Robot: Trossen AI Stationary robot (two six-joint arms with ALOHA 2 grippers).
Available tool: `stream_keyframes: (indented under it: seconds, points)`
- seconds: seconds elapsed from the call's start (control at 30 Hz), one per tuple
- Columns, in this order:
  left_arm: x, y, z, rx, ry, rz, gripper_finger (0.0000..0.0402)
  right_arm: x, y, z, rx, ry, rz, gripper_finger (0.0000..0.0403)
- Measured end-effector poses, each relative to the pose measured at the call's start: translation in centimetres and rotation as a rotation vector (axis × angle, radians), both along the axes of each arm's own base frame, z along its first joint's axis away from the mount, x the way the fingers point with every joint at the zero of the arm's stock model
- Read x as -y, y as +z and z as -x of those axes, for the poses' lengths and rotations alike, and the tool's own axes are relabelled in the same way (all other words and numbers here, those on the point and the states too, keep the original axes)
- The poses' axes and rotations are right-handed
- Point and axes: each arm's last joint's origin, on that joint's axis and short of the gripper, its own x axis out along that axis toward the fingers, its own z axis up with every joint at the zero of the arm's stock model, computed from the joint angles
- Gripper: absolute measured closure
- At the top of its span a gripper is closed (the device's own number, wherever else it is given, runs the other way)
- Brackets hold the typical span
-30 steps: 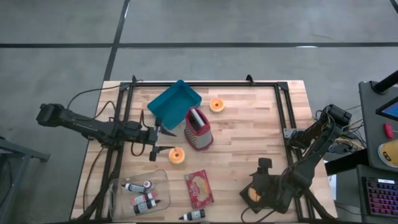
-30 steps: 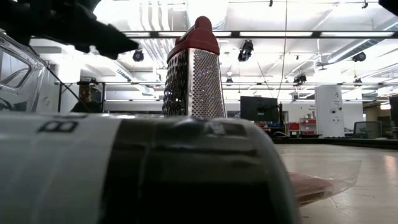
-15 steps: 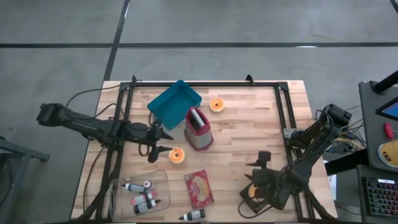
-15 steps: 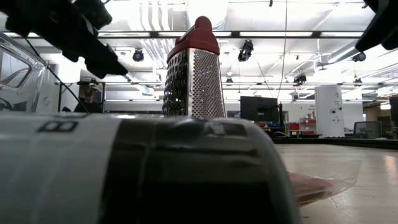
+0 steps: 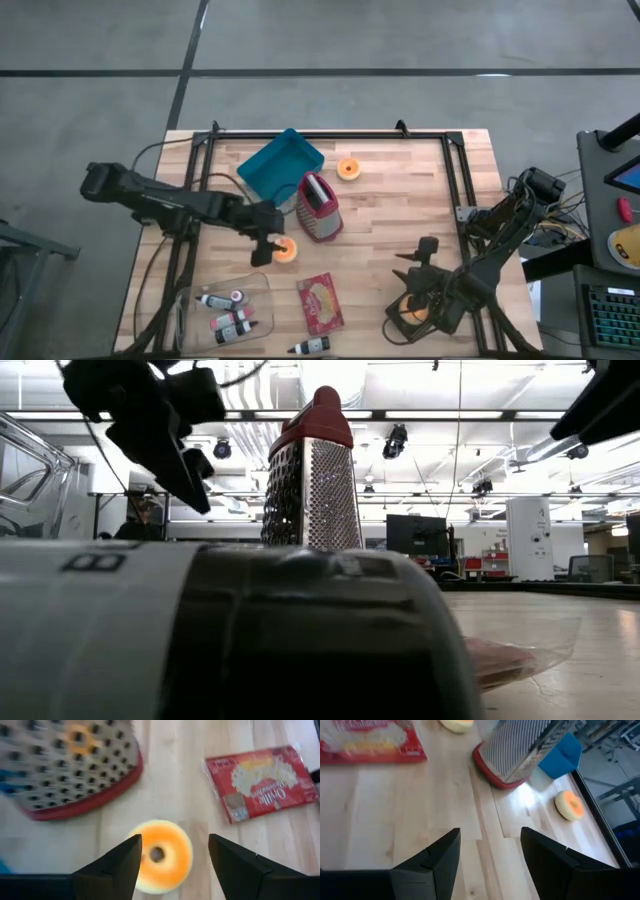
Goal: Pick & Place Food Item
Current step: Put the bottom orange donut into the black bin
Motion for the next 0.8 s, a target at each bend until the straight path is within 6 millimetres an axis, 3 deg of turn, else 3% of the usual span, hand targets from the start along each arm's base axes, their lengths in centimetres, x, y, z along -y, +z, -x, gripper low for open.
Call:
stream_keyframes:
  seconds: [0.4,0.8]
  points:
    - [-0.1,-2.2,-3.3,-0.202,0.015,-0.062,0.0167,0.3,-0.7,0.2,-0.006,-0.007,0.013,0.0197]
    - [-1.0,-3.6,-3.7,-0.280,0.041,-0.075,0.0167,0.2,-0.7,0.3,-0.006,0.000,0.015,0.0197]
